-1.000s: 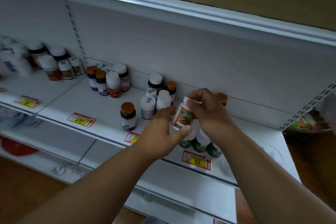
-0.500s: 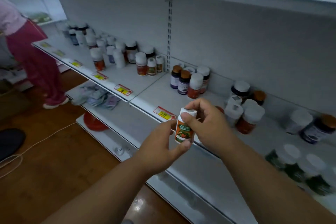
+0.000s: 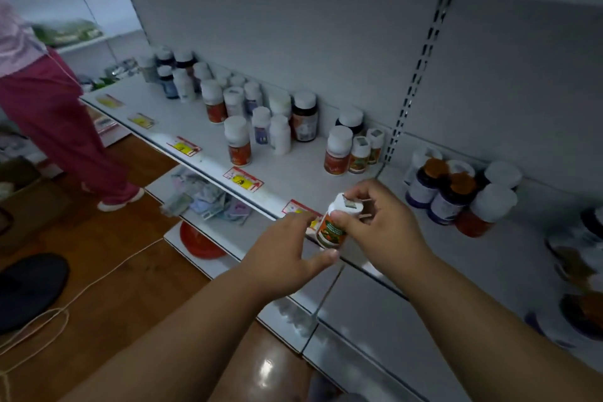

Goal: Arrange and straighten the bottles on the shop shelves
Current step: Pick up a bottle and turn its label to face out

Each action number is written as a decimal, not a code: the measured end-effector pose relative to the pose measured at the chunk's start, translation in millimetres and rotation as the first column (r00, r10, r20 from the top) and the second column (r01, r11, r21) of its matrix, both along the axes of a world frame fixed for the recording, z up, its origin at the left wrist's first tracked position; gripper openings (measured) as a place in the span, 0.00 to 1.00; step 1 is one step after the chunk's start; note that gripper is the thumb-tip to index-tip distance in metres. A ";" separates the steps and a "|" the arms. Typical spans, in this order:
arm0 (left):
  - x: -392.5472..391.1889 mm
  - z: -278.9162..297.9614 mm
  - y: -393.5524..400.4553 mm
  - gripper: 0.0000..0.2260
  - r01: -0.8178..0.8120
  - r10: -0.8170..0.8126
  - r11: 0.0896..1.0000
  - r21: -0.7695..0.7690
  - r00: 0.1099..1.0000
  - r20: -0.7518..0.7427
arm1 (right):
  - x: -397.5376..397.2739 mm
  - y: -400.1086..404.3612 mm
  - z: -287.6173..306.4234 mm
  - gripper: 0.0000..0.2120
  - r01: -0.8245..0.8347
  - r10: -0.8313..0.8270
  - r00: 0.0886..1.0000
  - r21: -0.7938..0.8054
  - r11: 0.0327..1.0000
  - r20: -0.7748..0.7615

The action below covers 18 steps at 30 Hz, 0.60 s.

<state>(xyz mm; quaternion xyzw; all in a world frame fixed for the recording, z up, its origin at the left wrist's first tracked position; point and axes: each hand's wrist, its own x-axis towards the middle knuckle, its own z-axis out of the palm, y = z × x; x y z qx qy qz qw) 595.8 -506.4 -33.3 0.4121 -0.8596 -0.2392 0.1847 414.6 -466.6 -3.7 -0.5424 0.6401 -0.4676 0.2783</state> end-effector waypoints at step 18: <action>6.2 -47.5 -183.4 0.25 0.287 -0.284 0.911 -0.295 0.957 0.052 | 53.1 -149.9 -43.4 0.18 0.182 -0.122 0.913 0.122 0.976 -0.388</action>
